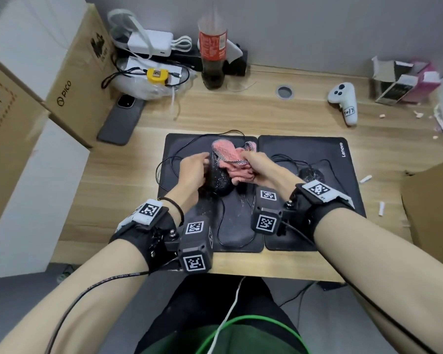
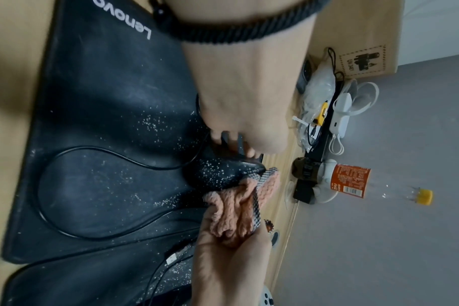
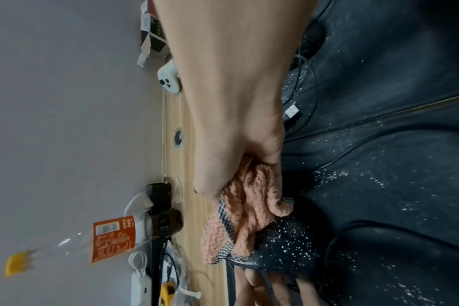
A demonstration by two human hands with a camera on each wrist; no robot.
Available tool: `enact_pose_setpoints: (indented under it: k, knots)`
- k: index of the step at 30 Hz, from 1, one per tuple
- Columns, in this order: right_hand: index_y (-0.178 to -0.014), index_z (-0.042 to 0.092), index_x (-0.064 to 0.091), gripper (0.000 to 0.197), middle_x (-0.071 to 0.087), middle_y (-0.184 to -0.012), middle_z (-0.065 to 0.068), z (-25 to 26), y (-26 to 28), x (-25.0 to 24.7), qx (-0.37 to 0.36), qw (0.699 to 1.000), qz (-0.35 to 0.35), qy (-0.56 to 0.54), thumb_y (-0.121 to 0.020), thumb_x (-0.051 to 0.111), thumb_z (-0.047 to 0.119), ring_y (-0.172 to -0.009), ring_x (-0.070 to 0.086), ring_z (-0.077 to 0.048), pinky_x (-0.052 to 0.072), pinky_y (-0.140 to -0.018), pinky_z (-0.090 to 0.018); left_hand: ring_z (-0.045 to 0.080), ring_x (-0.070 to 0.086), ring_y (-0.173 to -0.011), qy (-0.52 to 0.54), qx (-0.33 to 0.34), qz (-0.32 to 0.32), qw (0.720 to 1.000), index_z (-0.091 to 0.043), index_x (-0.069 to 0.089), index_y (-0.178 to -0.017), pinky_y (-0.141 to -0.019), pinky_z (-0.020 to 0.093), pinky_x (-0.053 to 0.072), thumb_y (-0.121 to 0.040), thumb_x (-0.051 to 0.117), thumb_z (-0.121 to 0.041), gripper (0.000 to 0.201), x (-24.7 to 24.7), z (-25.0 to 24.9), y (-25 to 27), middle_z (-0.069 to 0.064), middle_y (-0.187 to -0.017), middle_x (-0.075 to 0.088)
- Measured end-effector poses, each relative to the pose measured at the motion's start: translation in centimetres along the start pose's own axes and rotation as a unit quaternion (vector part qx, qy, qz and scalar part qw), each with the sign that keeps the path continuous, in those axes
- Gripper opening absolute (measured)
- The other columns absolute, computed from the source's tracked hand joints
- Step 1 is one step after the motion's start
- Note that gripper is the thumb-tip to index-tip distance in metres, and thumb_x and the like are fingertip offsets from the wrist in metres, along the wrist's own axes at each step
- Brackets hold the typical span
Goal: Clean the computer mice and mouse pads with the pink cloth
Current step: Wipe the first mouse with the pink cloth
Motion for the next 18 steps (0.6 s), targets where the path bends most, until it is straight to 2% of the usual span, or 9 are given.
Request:
enact_pose_setpoints:
  k: [2,4,6,9,10,12,14,16,18]
  knots:
    - [-0.097,-0.006,0.052,0.018,0.043,-0.063,-0.013,0.3,-0.3,0.6,-0.032,0.999,0.028,0.015,-0.094,0.037,0.003,-0.042,0.029,-0.016,0.036,-0.047,-0.029,0.014,0.060,-0.075,0.016,0.023,0.003,1.000,-0.022,0.069,-0.085,-0.062,0.023,0.046,-0.091,0.041,-0.009,0.031,0.5,0.6,-0.7,0.003,-0.089,0.069]
    - [-0.094,-0.001,0.054,0.019,0.036,-0.060,-0.006,1.0,-0.3,1.3,-0.067,0.996,0.044,0.031,-0.095,0.035,0.004,-0.037,0.025,-0.010,0.029,-0.045,-0.025,0.017,0.062,-0.072,0.050,0.036,0.033,0.998,-0.017,0.070,-0.085,-0.061,0.022,0.051,-0.092,0.042,-0.010,0.030,1.1,0.8,-1.3,0.006,-0.085,0.070]
    - [-0.090,0.003,0.055,0.023,0.032,-0.055,-0.004,1.5,-0.4,1.8,-0.097,0.992,0.059,0.047,-0.097,0.033,0.006,-0.035,0.022,-0.008,0.024,-0.043,-0.021,0.024,0.064,-0.082,0.099,0.027,0.060,0.993,-0.012,0.068,-0.091,-0.073,0.030,0.054,-0.098,0.041,-0.016,0.028,1.9,0.8,-1.7,0.011,-0.090,0.069]
    - [-0.088,0.005,0.057,0.026,0.042,-0.053,-0.003,2.4,-1.2,1.9,-0.147,0.984,0.055,0.089,-0.099,0.034,0.010,-0.035,0.026,-0.007,0.027,-0.040,-0.019,0.027,0.063,-0.100,0.130,0.012,0.121,0.984,-0.006,0.062,-0.121,-0.093,0.038,0.051,-0.103,0.033,-0.034,0.044,2.7,0.7,-2.5,0.016,-0.117,0.065]
    - [-0.090,0.004,0.059,0.026,0.045,-0.054,-0.002,2.8,-1.5,1.9,-0.167,0.979,0.044,0.111,-0.099,0.037,0.012,-0.036,0.028,-0.008,0.028,-0.041,-0.020,0.027,0.063,-0.101,0.131,0.019,0.146,0.980,-0.005,0.058,-0.128,-0.092,0.037,0.052,-0.103,0.031,-0.036,0.047,3.0,0.5,-2.7,0.016,-0.122,0.063]
    - [-0.107,0.000,0.054,0.019,0.053,-0.057,0.001,3.3,-2.1,2.1,-0.208,0.966,0.009,0.153,-0.097,0.044,0.014,-0.040,0.035,-0.009,0.029,-0.042,-0.021,0.024,0.064,-0.096,0.122,0.041,0.191,0.973,-0.006,0.054,-0.131,-0.081,0.032,0.056,-0.103,0.032,-0.034,0.047,3.1,-0.1,-3.0,0.014,-0.116,0.065]
    - [-0.121,0.008,0.040,0.031,0.059,-0.084,-0.005,4.3,-2.3,2.2,-0.255,0.946,-0.052,0.195,-0.092,0.051,0.011,-0.053,0.048,-0.010,0.034,-0.041,-0.021,0.023,0.065,-0.094,0.126,0.051,0.219,0.966,-0.007,0.054,-0.131,-0.077,0.030,0.058,-0.103,0.030,-0.034,0.046,3.2,-0.6,-3.3,0.012,-0.110,0.066]
    - [-0.113,0.020,0.042,0.031,0.055,-0.109,-0.013,5.6,-2.7,3.0,-0.325,0.907,-0.086,0.255,-0.088,0.054,0.009,-0.073,0.051,-0.014,0.037,-0.045,-0.018,0.023,0.065,-0.090,0.143,0.063,0.234,0.959,-0.010,0.055,-0.127,-0.070,0.030,0.058,-0.103,0.029,-0.040,0.047,3.3,-0.9,-3.7,0.010,-0.101,0.067]
    - [-0.113,0.025,0.051,0.033,0.057,-0.117,-0.020,6.4,-3.1,4.2,-0.368,0.870,-0.097,0.313,-0.081,0.051,0.016,-0.080,0.051,-0.021,0.041,-0.050,-0.018,0.019,0.063,-0.081,0.165,0.084,0.240,0.953,-0.013,0.058,-0.117,-0.065,0.026,0.055,-0.102,0.029,-0.047,0.047,3.3,-1.0,-4.2,0.007,-0.091,0.066]
Point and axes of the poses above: each hand's wrist, its own y-axis away from the middle knuckle, its own x-axis out of the palm, z = x × y, the point moved 5 cm from there along -y, towards the middle knuckle
